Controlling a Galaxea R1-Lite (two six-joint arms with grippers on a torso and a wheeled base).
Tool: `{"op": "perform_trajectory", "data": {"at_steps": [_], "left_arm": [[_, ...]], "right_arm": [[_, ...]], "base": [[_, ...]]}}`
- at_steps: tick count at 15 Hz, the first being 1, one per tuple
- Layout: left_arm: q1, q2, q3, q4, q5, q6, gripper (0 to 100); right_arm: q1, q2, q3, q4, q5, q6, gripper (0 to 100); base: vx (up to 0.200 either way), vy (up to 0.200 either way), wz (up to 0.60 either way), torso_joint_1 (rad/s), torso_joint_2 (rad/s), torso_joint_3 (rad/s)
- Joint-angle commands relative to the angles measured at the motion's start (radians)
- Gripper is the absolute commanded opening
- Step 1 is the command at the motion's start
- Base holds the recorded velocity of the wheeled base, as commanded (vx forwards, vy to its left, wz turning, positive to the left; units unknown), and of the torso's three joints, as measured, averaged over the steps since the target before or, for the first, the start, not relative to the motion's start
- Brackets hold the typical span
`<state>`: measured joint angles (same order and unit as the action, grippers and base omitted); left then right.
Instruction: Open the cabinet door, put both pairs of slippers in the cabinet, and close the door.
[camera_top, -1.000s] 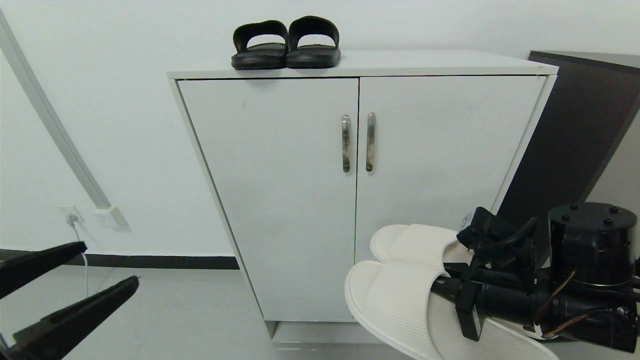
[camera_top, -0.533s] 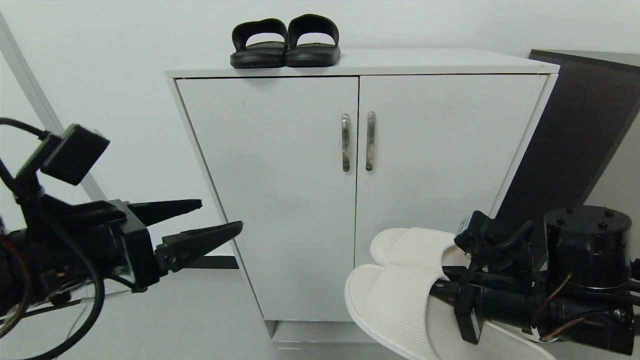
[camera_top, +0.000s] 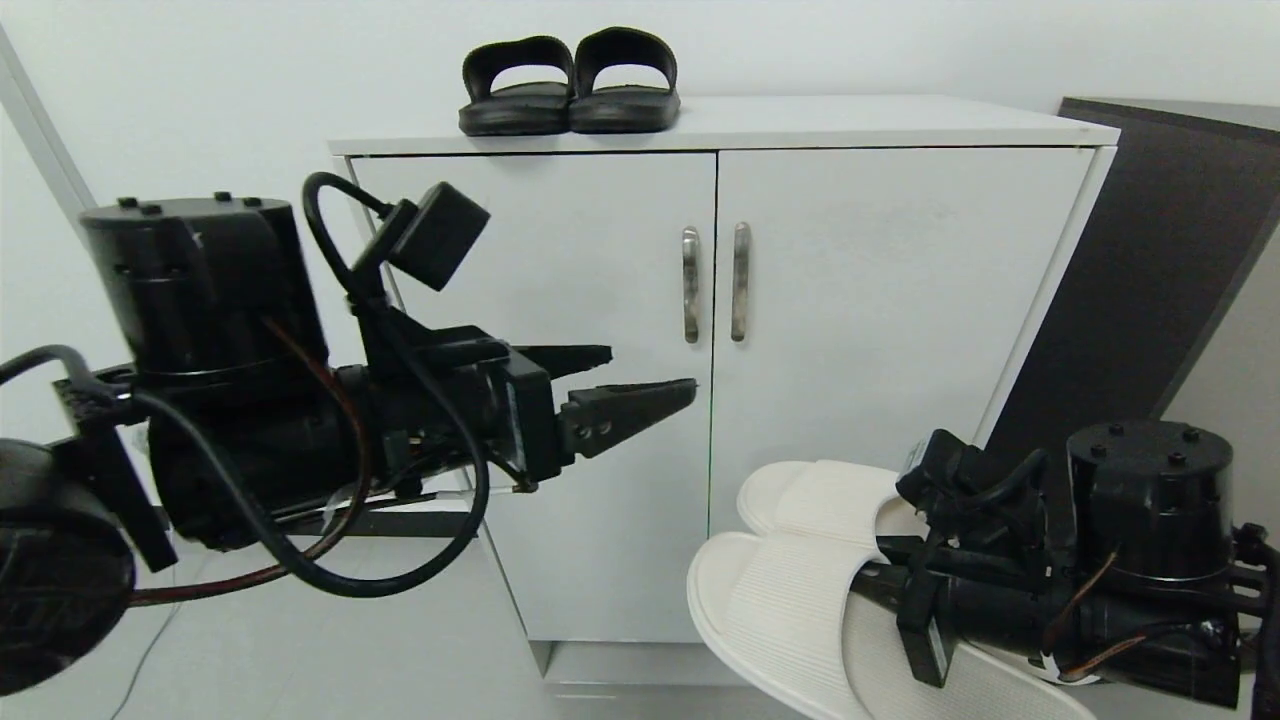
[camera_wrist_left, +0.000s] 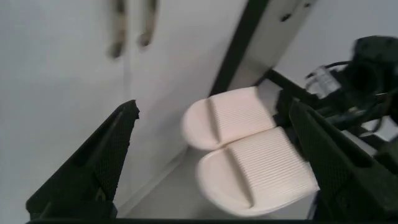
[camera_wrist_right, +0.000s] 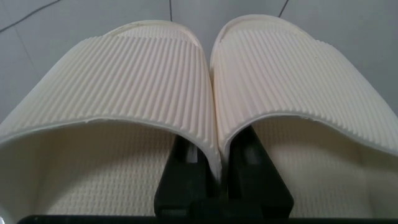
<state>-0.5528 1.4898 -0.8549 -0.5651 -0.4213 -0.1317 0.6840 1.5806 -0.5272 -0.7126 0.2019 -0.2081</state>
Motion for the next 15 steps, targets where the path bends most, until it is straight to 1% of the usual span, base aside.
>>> {"op": "perform_trajectory", "data": {"at_steps": [1, 2, 3, 4, 5, 6, 7, 8, 9, 10, 11, 15], "left_arm": [[-0.026, 0.078, -0.062, 0.002, -0.024, -0.02, 100], [-0.047, 0.081, -0.104, 0.005, -0.048, -0.055, 100], [-0.062, 0.084, -0.142, 0.01, -0.065, -0.068, 100], [-0.072, 0.093, -0.174, 0.021, -0.071, -0.069, 100], [-0.092, 0.116, -0.237, 0.06, -0.073, -0.071, 100], [-0.107, 0.136, -0.274, 0.099, -0.073, -0.071, 100], [-0.11, 0.162, -0.32, 0.114, -0.076, -0.075, 100], [-0.11, 0.184, -0.365, 0.114, -0.076, -0.108, 100], [-0.105, 0.205, -0.406, 0.114, -0.076, -0.157, 100], [-0.095, 0.228, -0.437, 0.113, -0.08, -0.177, 100], [-0.084, 0.247, -0.454, 0.113, -0.083, -0.178, 100], [-0.079, 0.282, -0.478, 0.116, -0.073, -0.18, 100]], "right_arm": [[0.003, 0.005, 0.001, -0.001, 0.001, -0.002, 0], [0.005, 0.005, 0.001, -0.002, 0.004, -0.001, 0], [0.005, 0.005, 0.001, -0.002, 0.005, -0.001, 0], [0.005, 0.005, 0.003, -0.002, 0.005, 0.001, 0], [0.003, 0.004, 0.001, -0.002, 0.005, 0.003, 0], [0.005, 0.001, 0.0, -0.004, 0.005, 0.003, 0], [0.006, 0.001, 0.001, -0.002, 0.005, -0.001, 0], [0.011, -0.001, 0.006, -0.002, 0.005, 0.001, 0], [0.012, -0.001, 0.006, -0.002, 0.007, 0.004, 0], [0.014, 0.005, 0.006, -0.002, 0.007, 0.006, 0], [0.02, 0.007, 0.006, -0.002, 0.007, 0.006, 0], [0.042, 0.015, 0.013, -0.002, 0.007, 0.004, 0]], "base": [[0.0, 0.0, 0.0, 0.0, 0.0, 0.0], [0.0, 0.0, 0.0, 0.0, 0.0, 0.0], [0.0, 0.0, 0.0, 0.0, 0.0, 0.0], [0.0, 0.0, 0.0, 0.0, 0.0, 0.0], [0.0, 0.0, 0.0, 0.0, 0.0, 0.0], [0.0, 0.0, 0.0, 0.0, 0.0, 0.0], [0.0, 0.0, 0.0, 0.0, 0.0, 0.0], [0.0, 0.0, 0.0, 0.0, 0.0, 0.0], [0.0, 0.0, 0.0, 0.0, 0.0, 0.0], [0.0, 0.0, 0.0, 0.0, 0.0, 0.0], [0.0, 0.0, 0.0, 0.0, 0.0, 0.0], [0.0, 0.0, 0.0, 0.0, 0.0, 0.0]]}}
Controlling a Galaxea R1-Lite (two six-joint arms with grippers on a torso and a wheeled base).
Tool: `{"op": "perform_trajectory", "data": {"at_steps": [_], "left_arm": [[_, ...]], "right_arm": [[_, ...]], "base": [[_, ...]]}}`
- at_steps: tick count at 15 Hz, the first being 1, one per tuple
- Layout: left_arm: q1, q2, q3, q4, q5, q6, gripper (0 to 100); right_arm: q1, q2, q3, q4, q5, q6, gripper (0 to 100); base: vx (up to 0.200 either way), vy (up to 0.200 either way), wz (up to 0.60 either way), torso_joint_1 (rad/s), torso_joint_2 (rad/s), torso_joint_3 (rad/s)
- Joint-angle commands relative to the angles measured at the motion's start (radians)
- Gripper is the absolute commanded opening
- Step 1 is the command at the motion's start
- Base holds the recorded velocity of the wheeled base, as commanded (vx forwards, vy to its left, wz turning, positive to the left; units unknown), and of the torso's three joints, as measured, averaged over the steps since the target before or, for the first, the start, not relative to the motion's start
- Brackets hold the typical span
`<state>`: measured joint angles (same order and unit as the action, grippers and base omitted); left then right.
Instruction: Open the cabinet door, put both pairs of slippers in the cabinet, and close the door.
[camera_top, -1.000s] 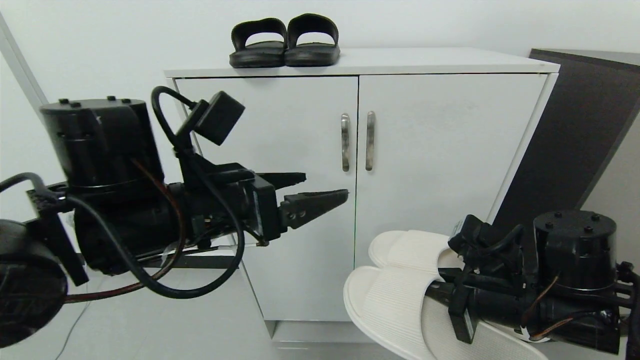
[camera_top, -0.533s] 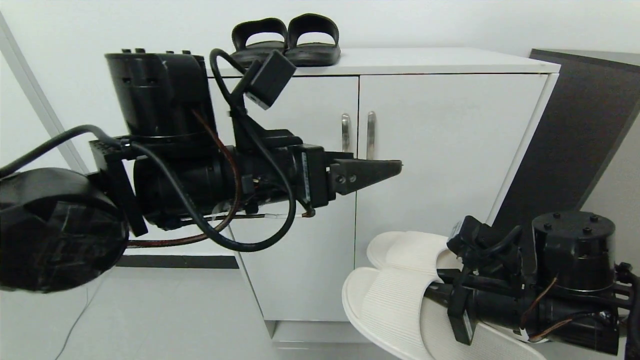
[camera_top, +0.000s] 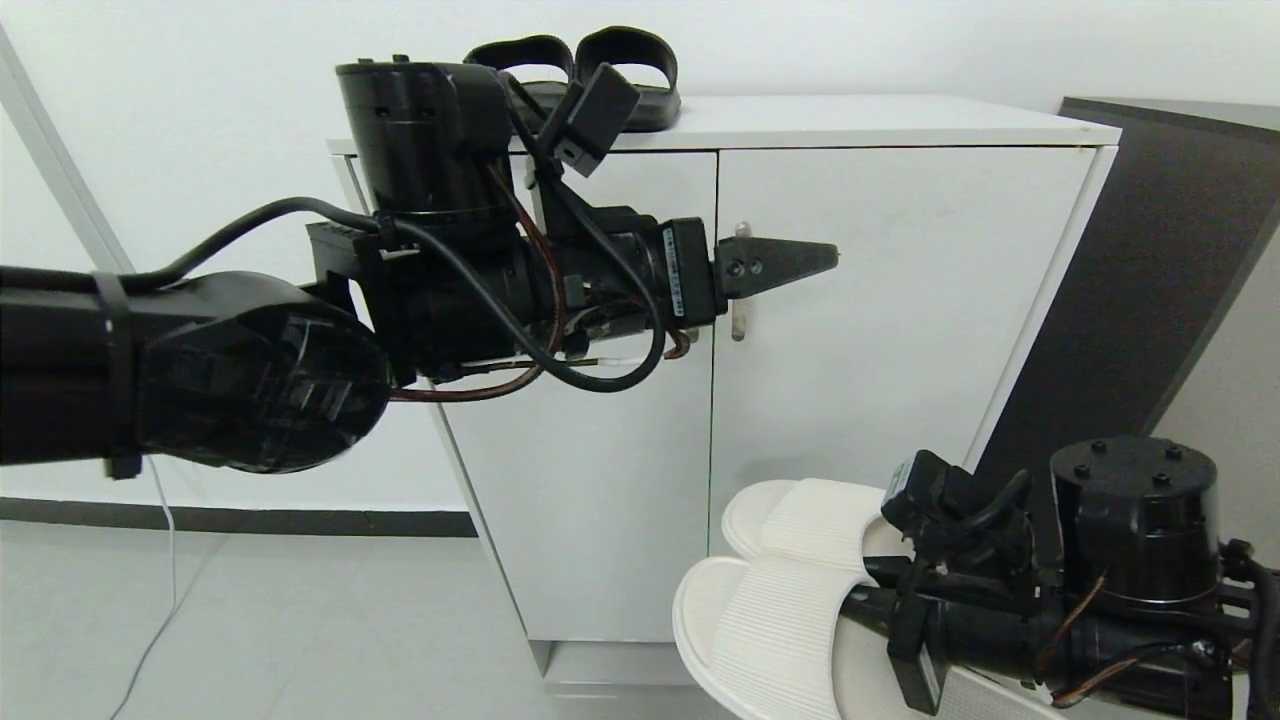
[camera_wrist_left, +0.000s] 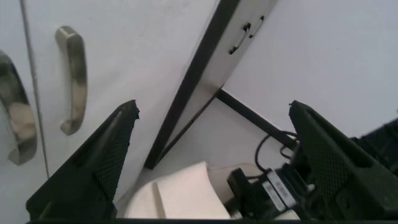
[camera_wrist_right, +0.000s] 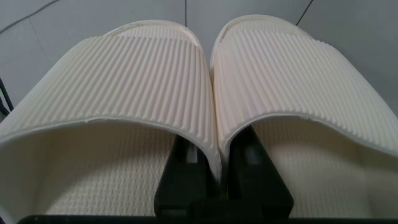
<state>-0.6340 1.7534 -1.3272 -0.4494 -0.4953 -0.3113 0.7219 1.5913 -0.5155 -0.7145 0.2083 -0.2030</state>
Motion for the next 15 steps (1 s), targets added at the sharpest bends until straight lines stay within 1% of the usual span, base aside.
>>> {"op": "perform_trajectory", "data": {"at_steps": [1, 4, 5, 6, 10, 11, 13, 15], "left_arm": [[0.011, 0.026, -0.009, 0.0, 0.003, 0.0, 100], [0.027, 0.055, -0.044, 0.001, 0.006, -0.002, 100], [0.027, 0.066, -0.055, 0.003, 0.021, -0.002, 100], [0.028, 0.08, -0.066, 0.001, 0.05, -0.002, 100], [0.027, 0.11, -0.082, 0.001, 0.08, 0.0, 100], [0.028, 0.121, -0.089, 0.001, 0.103, 0.0, 100], [0.028, 0.133, -0.106, 0.0, 0.129, 0.0, 100], [0.028, 0.146, -0.121, 0.0, 0.132, 0.001, 100]], "right_arm": [[0.004, 0.004, 0.002, 0.0, 0.0, -0.001, 0], [0.007, 0.004, 0.003, 0.0, -0.001, -0.003, 0], [0.007, 0.003, 0.003, 0.0, -0.001, -0.003, 0], [0.007, 0.003, 0.003, 0.0, -0.001, -0.003, 0], [0.008, 0.003, 0.005, 0.0, -0.001, -0.004, 0], [0.008, 0.003, 0.006, 0.001, -0.001, -0.004, 0], [0.01, 0.004, 0.006, 0.001, -0.001, -0.004, 0], [0.01, 0.004, 0.008, 0.001, -0.001, -0.004, 0]], "base": [[0.0, 0.0, 0.0, 0.0, 0.0, 0.0], [0.0, 0.0, 0.0, 0.0, 0.0, 0.0], [0.0, 0.0, 0.0, 0.0, 0.0, 0.0], [0.0, 0.0, 0.0, 0.0, 0.0, 0.0], [0.0, 0.0, 0.0, 0.0, 0.0, 0.0], [0.0, 0.0, 0.0, 0.0, 0.0, 0.0], [0.0, 0.0, 0.0, 0.0, 0.0, 0.0], [0.0, 0.0, 0.0, 0.0, 0.0, 0.0]]}}
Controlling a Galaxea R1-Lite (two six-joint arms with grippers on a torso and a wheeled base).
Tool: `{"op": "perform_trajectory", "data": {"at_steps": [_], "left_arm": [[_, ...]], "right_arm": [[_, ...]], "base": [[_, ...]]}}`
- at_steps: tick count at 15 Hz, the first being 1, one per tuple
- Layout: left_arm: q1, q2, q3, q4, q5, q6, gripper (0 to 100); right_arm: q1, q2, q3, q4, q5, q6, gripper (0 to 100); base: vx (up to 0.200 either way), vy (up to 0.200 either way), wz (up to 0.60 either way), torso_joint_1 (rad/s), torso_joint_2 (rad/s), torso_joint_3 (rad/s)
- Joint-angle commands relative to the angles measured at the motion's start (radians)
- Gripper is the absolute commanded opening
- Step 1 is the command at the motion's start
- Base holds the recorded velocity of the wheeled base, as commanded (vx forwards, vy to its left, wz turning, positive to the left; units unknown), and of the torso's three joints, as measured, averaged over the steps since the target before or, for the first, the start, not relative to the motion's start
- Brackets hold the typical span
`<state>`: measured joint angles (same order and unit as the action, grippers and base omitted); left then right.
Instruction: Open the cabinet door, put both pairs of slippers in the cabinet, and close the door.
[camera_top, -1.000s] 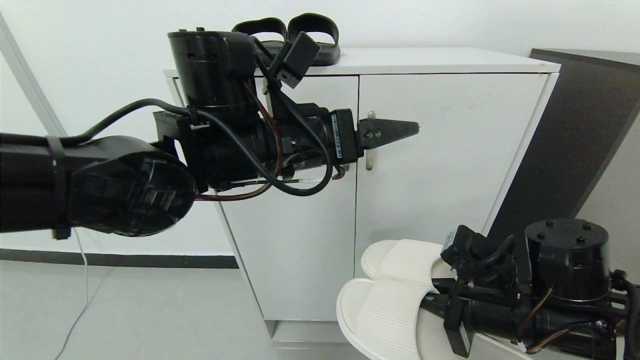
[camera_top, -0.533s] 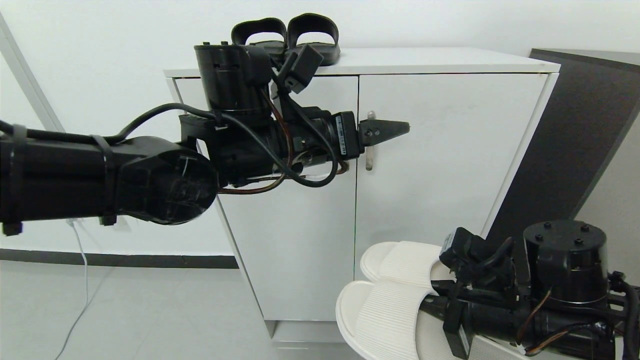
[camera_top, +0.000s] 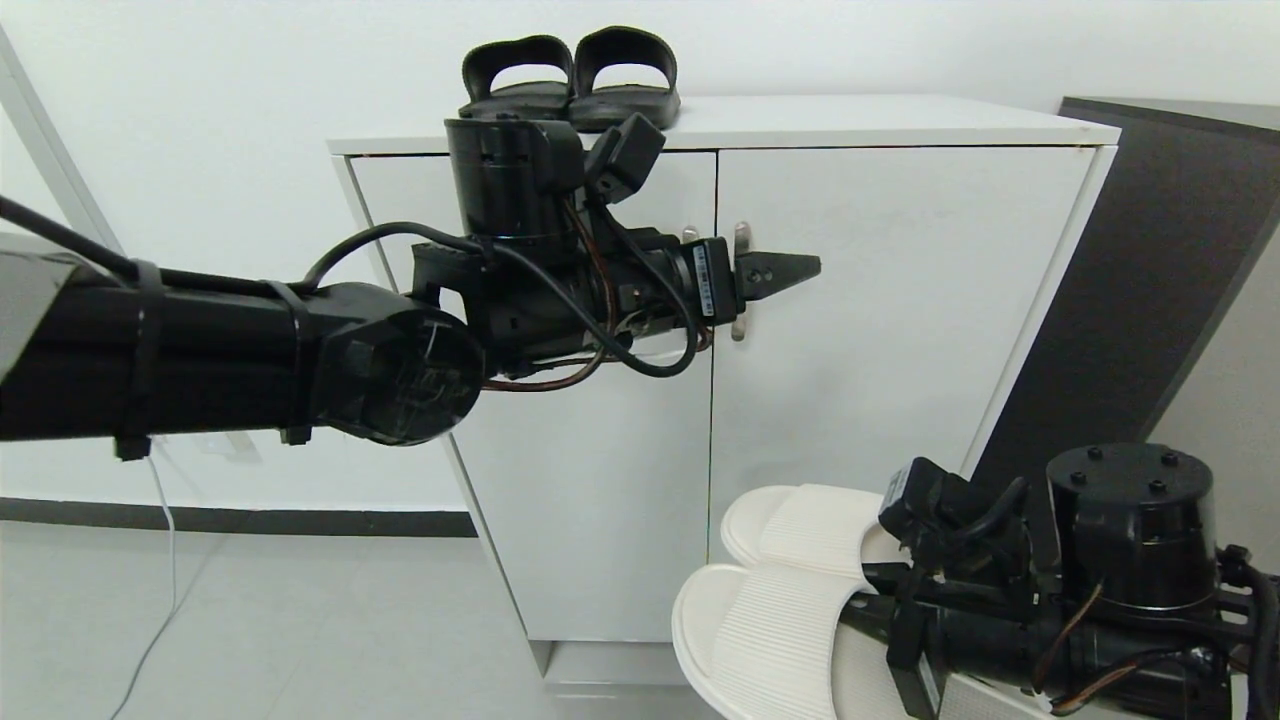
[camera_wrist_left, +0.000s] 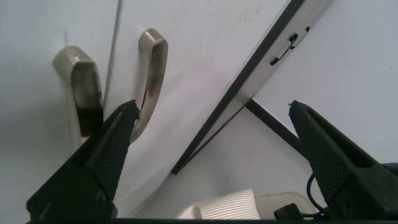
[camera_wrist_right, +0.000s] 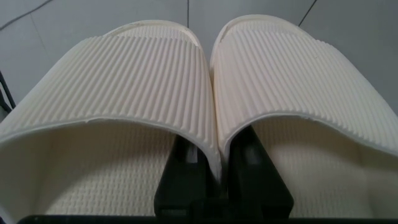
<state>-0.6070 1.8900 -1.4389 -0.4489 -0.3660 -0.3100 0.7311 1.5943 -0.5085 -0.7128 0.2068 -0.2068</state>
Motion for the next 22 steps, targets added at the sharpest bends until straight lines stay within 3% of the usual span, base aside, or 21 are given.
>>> {"op": "perform_trajectory", "data": {"at_steps": [1, 7, 8, 13, 16, 22], "left_arm": [[0.001, 0.017, -0.017, -0.001, 0.007, 0.0, 100], [0.0, 0.055, -0.057, 0.001, 0.01, 0.0, 100], [0.0, 0.055, -0.057, 0.001, 0.01, -0.001, 0], [-0.002, 0.041, -0.031, -0.002, 0.009, -0.003, 0], [-0.016, -0.002, 0.012, -0.002, 0.004, -0.001, 0], [-0.062, -0.155, 0.199, -0.022, 0.004, 0.002, 0]], "right_arm": [[0.001, 0.003, 0.001, -0.001, 0.0, 0.0, 0], [0.002, 0.003, 0.005, -0.001, 0.002, -0.002, 0], [0.002, 0.003, 0.007, -0.001, 0.002, -0.002, 0], [0.005, 0.001, 0.024, -0.002, 0.028, -0.002, 0], [0.004, -0.019, 0.058, -0.002, 0.118, -0.003, 0], [0.008, -0.053, 0.081, 0.003, 0.131, -0.045, 0]], "base": [[0.0, 0.0, 0.0, 0.0, 0.0, 0.0], [0.0, 0.0, 0.0, 0.0, 0.0, 0.0], [0.0, 0.0, 0.0, 0.0, 0.0, 0.0], [0.0, 0.0, 0.0, 0.0, 0.0, 0.0], [0.0, 0.0, 0.0, 0.0, 0.0, 0.0], [0.0, 0.0, 0.0, 0.0, 0.0, 0.0]]}}
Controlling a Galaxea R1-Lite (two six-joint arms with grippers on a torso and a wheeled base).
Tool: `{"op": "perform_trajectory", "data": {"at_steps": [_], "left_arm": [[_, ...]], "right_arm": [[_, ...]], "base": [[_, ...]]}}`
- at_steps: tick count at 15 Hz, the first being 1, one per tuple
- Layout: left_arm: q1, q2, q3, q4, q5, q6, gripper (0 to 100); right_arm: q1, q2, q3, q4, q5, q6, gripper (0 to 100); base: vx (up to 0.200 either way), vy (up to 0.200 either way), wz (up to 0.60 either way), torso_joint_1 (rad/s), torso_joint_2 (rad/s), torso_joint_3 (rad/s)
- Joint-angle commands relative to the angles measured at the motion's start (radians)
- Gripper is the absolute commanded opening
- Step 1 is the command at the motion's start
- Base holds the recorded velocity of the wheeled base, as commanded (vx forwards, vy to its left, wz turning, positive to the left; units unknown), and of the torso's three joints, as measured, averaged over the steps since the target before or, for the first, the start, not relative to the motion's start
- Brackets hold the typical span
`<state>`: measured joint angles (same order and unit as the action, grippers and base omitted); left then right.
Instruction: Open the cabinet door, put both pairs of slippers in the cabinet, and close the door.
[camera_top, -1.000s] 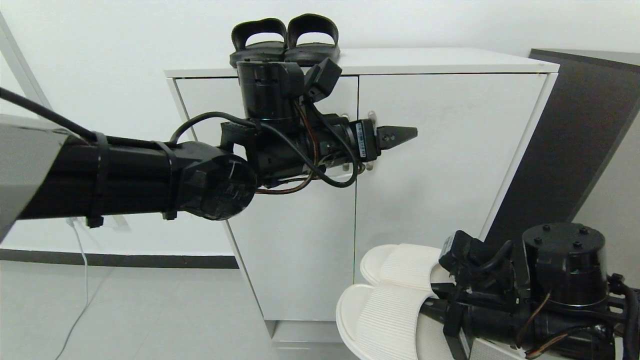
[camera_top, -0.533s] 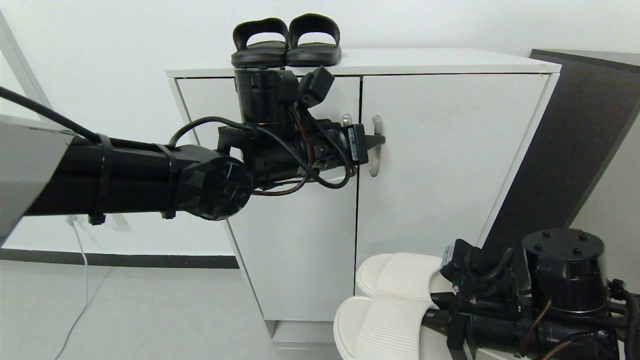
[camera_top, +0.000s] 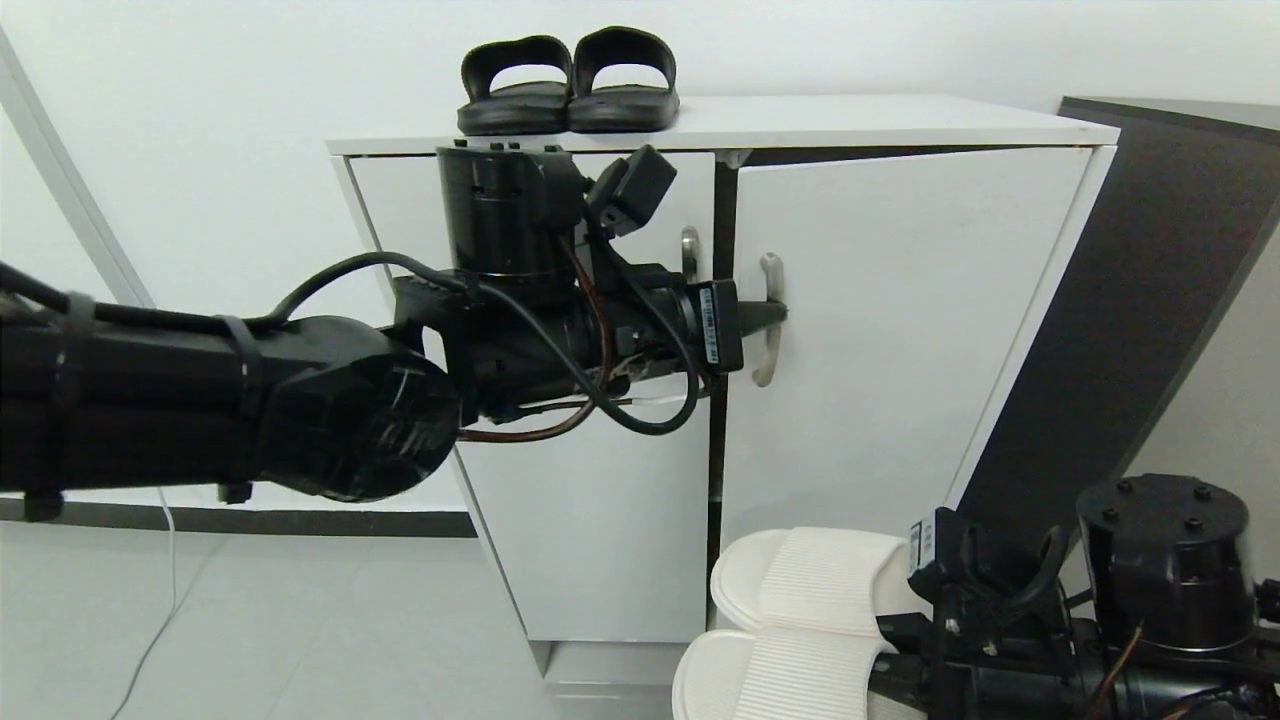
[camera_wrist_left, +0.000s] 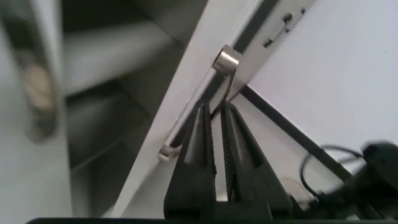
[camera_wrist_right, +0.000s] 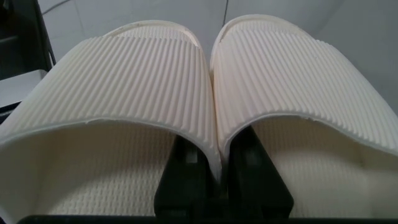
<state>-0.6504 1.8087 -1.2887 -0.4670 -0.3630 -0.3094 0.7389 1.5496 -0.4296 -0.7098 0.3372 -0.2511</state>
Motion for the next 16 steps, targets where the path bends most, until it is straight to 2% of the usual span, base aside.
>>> {"op": "perform_trajectory", "data": {"at_steps": [1, 6, 8, 11, 13, 16], "left_arm": [[-0.023, -0.106, 0.072, -0.004, 0.001, 0.003, 0], [-0.028, -0.227, 0.18, -0.004, 0.002, 0.003, 0], [0.008, -0.22, 0.174, -0.004, -0.001, -0.001, 0], [0.052, -0.141, 0.109, -0.004, -0.004, -0.005, 0], [0.069, -0.074, 0.043, -0.007, -0.004, -0.036, 0], [0.071, 0.02, -0.052, -0.005, -0.004, -0.062, 0]], "right_arm": [[0.0, -0.008, 0.002, 0.0, 0.0, -0.001, 0], [0.008, -0.006, 0.002, 0.0, -0.003, -0.002, 0], [0.011, -0.006, 0.002, 0.0, -0.004, -0.002, 0], [0.017, -0.006, 0.002, 0.0, -0.006, -0.002, 0], [0.022, -0.009, 0.003, -0.002, -0.006, -0.002, 0], [0.023, -0.013, 0.003, 0.001, -0.006, -0.002, 0]], "base": [[0.0, 0.0, 0.0, 0.0, 0.0, 0.0], [0.0, 0.0, 0.0, 0.0, 0.0, 0.0], [0.0, 0.0, 0.0, 0.0, 0.0, 0.0], [0.0, 0.0, 0.0, 0.0, 0.0, 0.0], [0.0, 0.0, 0.0, 0.0, 0.0, 0.0], [0.0, 0.0, 0.0, 0.0, 0.0, 0.0]]}}
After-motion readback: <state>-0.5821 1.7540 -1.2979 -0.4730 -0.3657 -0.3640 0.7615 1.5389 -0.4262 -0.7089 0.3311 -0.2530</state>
